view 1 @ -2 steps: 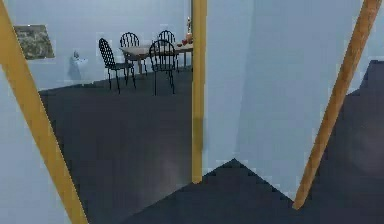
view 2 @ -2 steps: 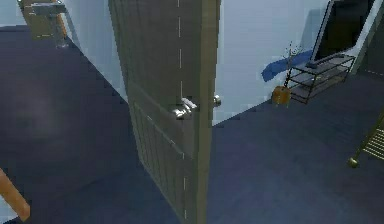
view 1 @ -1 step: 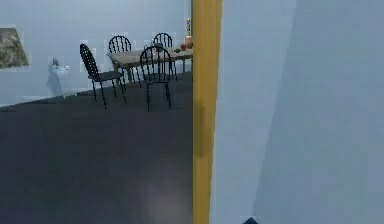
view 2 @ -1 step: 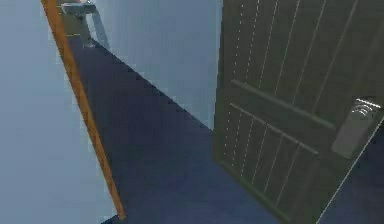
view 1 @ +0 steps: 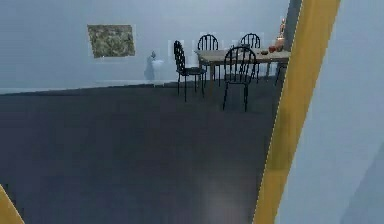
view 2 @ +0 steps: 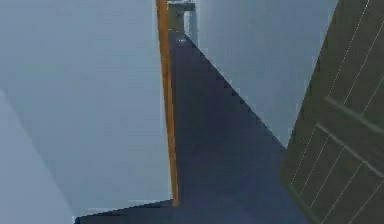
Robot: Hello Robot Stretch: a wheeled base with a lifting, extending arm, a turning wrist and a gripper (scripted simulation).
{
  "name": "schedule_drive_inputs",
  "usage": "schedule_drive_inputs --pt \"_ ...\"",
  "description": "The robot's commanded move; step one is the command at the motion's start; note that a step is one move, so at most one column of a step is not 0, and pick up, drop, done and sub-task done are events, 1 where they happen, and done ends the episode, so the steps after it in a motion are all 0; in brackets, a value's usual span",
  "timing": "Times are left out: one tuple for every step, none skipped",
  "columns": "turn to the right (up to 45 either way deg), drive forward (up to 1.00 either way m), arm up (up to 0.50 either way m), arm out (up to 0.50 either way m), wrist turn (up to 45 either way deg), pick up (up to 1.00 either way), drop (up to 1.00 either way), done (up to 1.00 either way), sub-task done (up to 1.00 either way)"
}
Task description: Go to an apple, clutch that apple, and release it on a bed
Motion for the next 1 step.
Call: schedule_drive_inputs --pt "0.0 0.75 0.00 0.00 0.0 0.00 0.00 0.00 0.00"
